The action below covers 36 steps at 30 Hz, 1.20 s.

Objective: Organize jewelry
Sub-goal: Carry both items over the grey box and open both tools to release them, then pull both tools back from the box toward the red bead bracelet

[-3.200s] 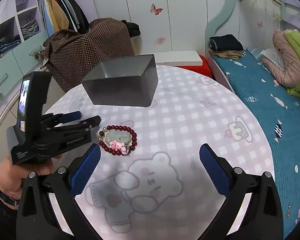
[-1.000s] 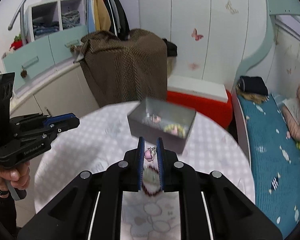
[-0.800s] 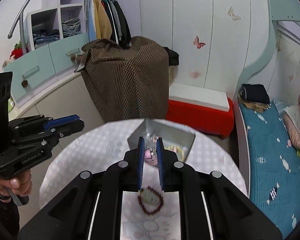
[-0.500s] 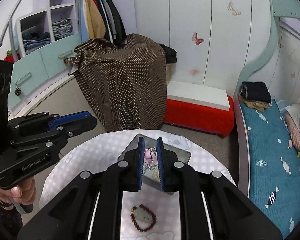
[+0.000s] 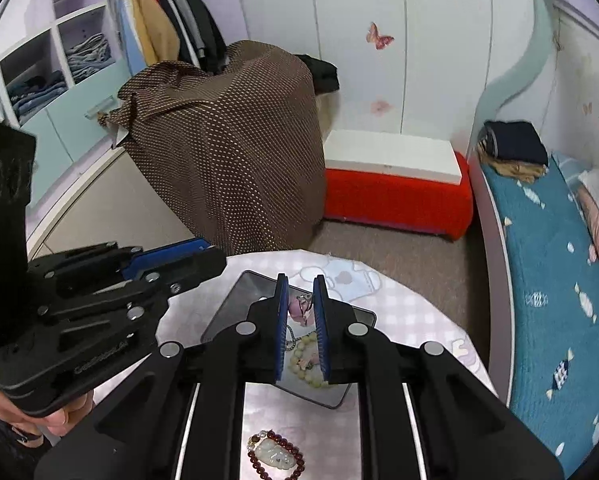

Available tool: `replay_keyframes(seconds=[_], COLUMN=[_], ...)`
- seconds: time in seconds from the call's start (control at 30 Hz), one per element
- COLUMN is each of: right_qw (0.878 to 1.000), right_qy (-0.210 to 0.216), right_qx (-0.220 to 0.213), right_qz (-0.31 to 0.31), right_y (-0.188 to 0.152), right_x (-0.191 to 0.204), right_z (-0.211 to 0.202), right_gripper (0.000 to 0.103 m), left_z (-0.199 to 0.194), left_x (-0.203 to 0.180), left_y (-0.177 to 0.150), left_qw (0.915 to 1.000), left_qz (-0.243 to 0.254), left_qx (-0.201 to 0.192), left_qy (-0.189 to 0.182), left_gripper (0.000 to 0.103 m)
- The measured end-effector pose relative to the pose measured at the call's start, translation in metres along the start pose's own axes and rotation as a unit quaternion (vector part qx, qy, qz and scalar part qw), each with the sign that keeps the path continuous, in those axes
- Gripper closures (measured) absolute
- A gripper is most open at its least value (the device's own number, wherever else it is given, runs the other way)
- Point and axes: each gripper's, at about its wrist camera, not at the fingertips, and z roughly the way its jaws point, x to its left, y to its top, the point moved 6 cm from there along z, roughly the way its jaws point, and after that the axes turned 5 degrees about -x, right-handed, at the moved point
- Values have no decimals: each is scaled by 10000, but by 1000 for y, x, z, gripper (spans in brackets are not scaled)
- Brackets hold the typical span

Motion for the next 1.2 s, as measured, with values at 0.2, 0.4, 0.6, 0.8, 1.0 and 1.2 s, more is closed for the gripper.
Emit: replay_keyframes(seconds=[0.2, 0.4, 0.6, 0.8, 1.0, 1.2], right_qw=[9997, 9975, 9952, 9928, 9899, 9847], right_qy=[-50, -254, -333, -330, -293, -309], right_qx=[-45, -413, -719, -1036, -1341, -1682], right_qz=[247, 513, 578, 495, 363, 346], right_y=[-7, -7, -11, -13, -22, -40], right_x=[-10, -25, -25, -10, 7, 18], right_z=[0, -21, -52, -87, -124, -160], right_gripper=[73, 8, 8, 8, 8, 8], left_z=[-3, -35, -80, -126, -168, -202], left_x=[6, 16, 15, 3, -13, -23], left_y=[-6, -9, -17, -25, -39, -56], left_qw=[9997, 9974, 9925, 9874, 9818, 9771], left_qz=[-2, -72, 6, 147, 285, 276], left_qx=[-48, -434, -854, -1205, -1495, -1733], left_qy=[220, 579, 873, 1016, 1140, 1200], left_gripper=[38, 11, 7, 6, 5, 5])
